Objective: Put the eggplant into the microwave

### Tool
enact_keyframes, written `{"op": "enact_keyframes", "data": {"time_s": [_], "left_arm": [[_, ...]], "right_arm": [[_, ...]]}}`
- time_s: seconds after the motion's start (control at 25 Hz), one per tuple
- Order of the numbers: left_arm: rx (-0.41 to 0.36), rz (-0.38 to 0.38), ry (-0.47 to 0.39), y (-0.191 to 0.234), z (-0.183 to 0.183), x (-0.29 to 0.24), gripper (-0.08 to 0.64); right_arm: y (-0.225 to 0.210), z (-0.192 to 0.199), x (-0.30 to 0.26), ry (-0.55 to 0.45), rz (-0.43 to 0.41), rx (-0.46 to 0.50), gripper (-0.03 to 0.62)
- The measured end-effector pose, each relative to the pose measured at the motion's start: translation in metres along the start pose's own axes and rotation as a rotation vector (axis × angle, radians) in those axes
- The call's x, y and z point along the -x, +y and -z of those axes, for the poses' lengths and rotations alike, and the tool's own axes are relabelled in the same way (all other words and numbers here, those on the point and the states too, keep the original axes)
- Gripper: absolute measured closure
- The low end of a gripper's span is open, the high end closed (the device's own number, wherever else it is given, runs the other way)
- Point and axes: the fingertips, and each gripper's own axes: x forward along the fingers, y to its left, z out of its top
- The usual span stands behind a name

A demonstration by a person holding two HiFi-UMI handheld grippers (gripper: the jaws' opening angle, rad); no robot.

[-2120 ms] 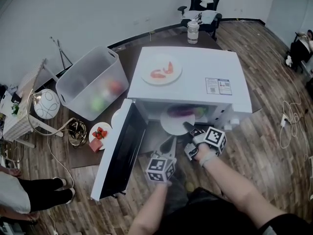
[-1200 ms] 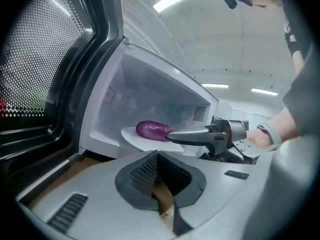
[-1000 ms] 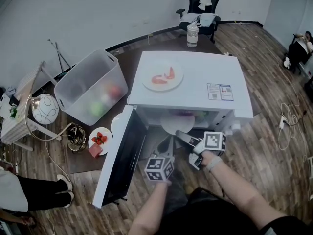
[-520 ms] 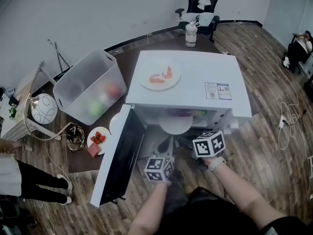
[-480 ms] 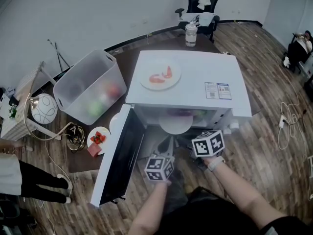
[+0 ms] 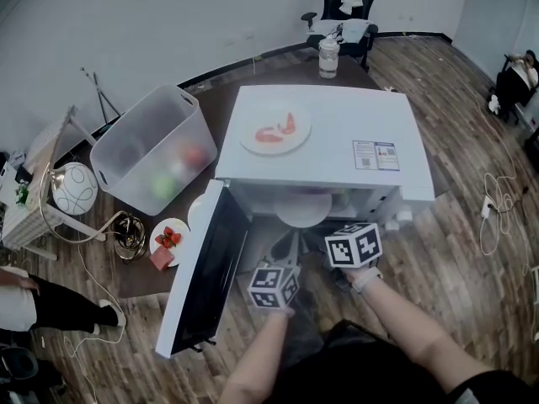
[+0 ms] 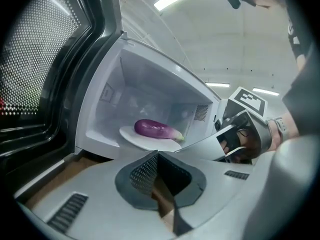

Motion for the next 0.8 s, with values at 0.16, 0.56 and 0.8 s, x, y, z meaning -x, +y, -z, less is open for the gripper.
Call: {"op": "enact_keyframes", "data": {"time_s": [0.16,0.56,0.8], "left_arm": [[0.041,-0.008,-0.009,0.004,-0.001,-0.004,0.56],[0.041,-0.005,0.001,0.008,-0.005,-0.015,0.56],[0.044,-0.013,0.007,0.014,-0.005,-0.021,0.56]], "right_arm": [[-0.005,-0.008,-0.001,-0.054,0.036,0.043,0.589],[-0.009,-0.018,-0.009,-0.121,0.069,0.069,0.589],[-0.012,-0.023,-0.013,-0.122,0.059,0.051,0.589]]}}
